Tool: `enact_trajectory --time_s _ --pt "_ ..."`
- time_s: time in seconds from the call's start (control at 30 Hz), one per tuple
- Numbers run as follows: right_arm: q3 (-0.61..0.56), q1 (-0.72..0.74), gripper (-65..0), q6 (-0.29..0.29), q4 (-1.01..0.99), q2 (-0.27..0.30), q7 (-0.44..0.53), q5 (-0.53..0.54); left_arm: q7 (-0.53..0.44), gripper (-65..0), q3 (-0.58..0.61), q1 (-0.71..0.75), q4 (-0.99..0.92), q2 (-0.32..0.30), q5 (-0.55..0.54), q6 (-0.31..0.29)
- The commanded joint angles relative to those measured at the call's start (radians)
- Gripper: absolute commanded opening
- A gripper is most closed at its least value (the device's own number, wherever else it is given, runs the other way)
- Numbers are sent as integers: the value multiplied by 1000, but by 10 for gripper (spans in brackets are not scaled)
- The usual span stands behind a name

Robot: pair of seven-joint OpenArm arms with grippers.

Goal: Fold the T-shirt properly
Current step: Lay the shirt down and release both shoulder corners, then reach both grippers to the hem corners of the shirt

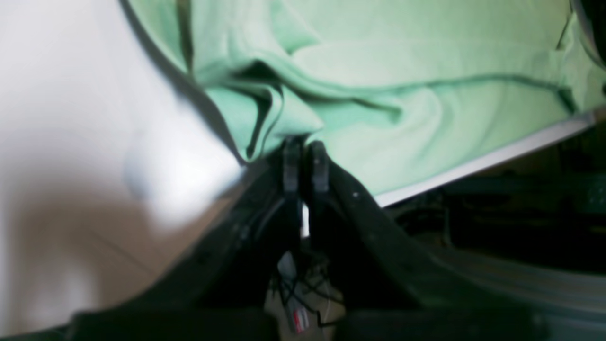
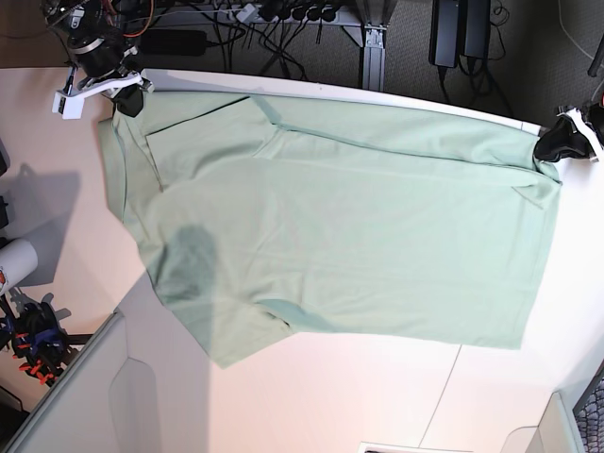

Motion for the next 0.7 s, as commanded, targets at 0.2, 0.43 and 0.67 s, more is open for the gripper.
enact_trajectory --time_s 0.2,0.43,0.67 --pt "9 -8 -650 7 18 32 16 14 -34 -650 -14 0 21 -19 29 -10" --pt "9 -9 -344 7 18 32 39 -32 -34 -437 -16 11 21 -20 73 -10" --pt "60 -6 -299 6 19 32 38 -30 -25 -402 -109 27 21 -24 42 -10"
